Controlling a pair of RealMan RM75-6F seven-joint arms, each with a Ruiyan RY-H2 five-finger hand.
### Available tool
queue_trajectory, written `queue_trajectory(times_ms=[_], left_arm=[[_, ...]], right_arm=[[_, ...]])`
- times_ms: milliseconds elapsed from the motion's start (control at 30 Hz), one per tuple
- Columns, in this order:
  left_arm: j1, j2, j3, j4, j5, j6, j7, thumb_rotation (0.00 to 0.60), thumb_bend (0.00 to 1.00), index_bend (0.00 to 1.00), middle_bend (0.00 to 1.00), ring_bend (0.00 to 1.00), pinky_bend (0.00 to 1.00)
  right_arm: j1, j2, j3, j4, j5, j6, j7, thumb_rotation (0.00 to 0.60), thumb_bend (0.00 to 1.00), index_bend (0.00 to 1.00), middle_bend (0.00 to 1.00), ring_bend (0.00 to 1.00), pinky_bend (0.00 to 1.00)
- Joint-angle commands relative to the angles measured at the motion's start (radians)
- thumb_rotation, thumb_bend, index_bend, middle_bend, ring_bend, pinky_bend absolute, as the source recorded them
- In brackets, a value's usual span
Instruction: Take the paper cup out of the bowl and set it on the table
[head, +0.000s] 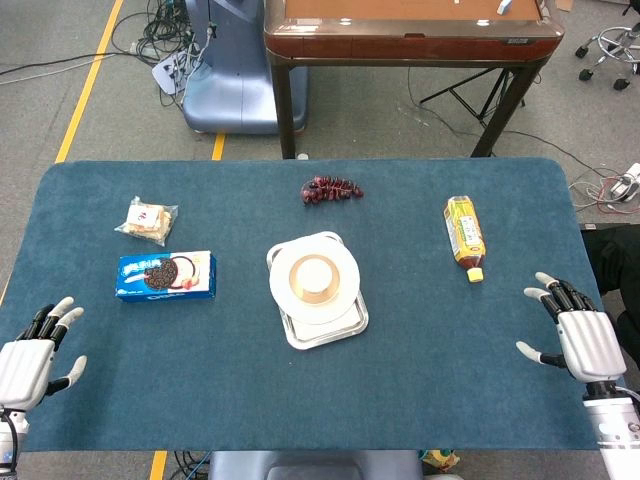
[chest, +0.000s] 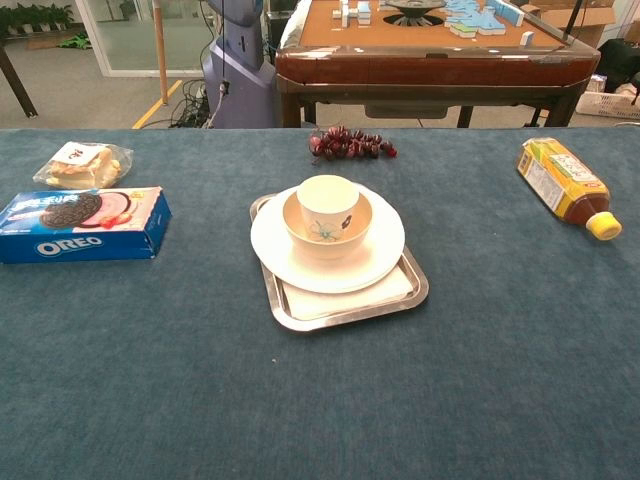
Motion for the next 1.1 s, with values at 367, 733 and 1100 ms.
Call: queue_trajectory(times_ms=[367,733,1100], left_arm=[[-0.003,-0.001,-0.002,0.003,-0.012,-0.009,-0.002,0.6,0.32,0.17,0.1,0.08,0.32],[-0.002,0.003,0.0,0.001,-0.002,-0.002,-0.009,0.6,0.32,0.17,0.1,0.08,0.32],[0.001,0.004,0.0,0.001,-0.007,0.001,-0.014,0.6,0.32,0.17,0.1,0.08,0.32]], right_arm=[[0.003,0.0,0.0,-0.003,0.004,-0.008,0.001,0.6,0.0,0.27,0.15,0.13,0.22],[0.001,0.001,-0.006,-0.011,-0.004,-0.004,-0.001,0.6,0.0,0.27,0.15,0.13,0.22],[0.01,0.0,-0.004,-0.009,-0.003,-0.017,-0.001,0.6,0.0,0.27,0.15,0.13,0.22]])
